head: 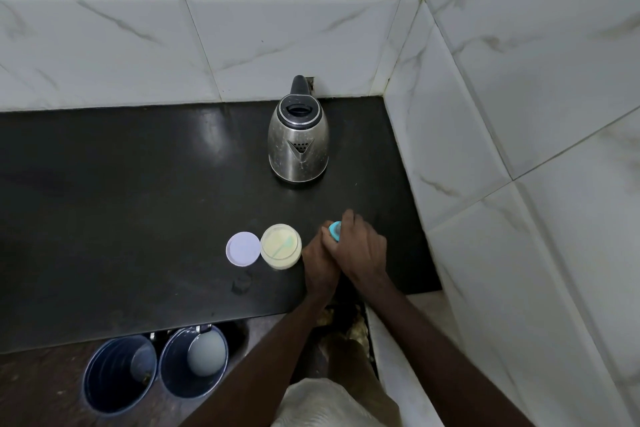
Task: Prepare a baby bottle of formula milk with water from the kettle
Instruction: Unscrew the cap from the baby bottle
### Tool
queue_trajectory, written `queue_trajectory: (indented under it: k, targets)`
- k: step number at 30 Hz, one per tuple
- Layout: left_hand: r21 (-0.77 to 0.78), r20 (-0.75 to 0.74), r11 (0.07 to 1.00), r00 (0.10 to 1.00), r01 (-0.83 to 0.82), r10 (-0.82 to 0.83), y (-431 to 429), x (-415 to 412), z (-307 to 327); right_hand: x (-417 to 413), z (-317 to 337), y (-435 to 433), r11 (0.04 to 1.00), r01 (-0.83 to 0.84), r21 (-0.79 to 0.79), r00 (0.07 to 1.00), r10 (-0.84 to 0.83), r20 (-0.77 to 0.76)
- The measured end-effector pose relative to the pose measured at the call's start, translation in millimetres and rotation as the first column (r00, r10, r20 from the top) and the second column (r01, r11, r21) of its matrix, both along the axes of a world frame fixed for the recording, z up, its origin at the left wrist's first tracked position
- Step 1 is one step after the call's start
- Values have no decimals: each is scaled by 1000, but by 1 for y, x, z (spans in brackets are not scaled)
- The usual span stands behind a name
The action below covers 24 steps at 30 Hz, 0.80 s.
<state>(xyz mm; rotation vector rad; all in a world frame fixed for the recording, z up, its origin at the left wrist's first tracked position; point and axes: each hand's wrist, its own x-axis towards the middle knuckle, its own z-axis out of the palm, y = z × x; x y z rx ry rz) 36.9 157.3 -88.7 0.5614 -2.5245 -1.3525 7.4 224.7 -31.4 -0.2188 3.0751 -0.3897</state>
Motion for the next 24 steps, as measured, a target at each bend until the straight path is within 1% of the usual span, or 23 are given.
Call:
queue_trajectory:
  k: [2,3,5,8,9,11,12,13,14,15,16,20,22,24]
  targets:
    - [0,38,1000,999,20,-19,2,-3,3,-4,-6,-3,999,-16,37,1000,16,-16]
    - [-32,64,999,997,38,-36,2,-3,3,-6,-8,-1,998,-44,49,998,46,-30]
    - [-82,110,995,993,54,-45,5,-7,-7,-11,-14,7,986,-151,64,987,155,-51]
    - [-94,107,995,994,-19,29,4,-13,-24,-26,-22,19,949,-303,88,946,311,-93]
    - [-94,104,995,994,-22,32,3,-14,-23,-30,-23,21,935,-344,88,929,352,-115]
    - [-153,93,988,995,-7,21,3,-14,-23,-36,-24,25,907,-415,75,893,422,-158]
    - [-173,61,985,998,2,8,4,-14,-25,-39,-26,28,890,-451,72,870,456,-189]
    - [-120,36,993,999,5,-1,3,-14,-24,-42,-26,31,867,-493,77,844,498,-202]
    - [-42,20,999,1000,-12,13,3,-13,-24,-46,-27,34,835,-541,98,810,549,-205]
    - [56,29,998,999,-19,17,4,-12,-22,-51,-27,36,793,-597,124,765,609,-209]
    - [120,10,992,1000,-27,26,4,-12,-23,-58,-27,39,742,-654,148,714,670,-202]
    - [247,-61,967,995,-62,79,2,-6,-27,-78,-13,45,496,-844,202,489,868,-89]
    - [286,-93,957,992,-53,83,3,-4,-23,-83,-6,47,415,-884,216,421,907,-23]
    - [304,-84,952,994,-46,75,5,-6,-23,-86,-1,50,359,-907,222,374,927,27]
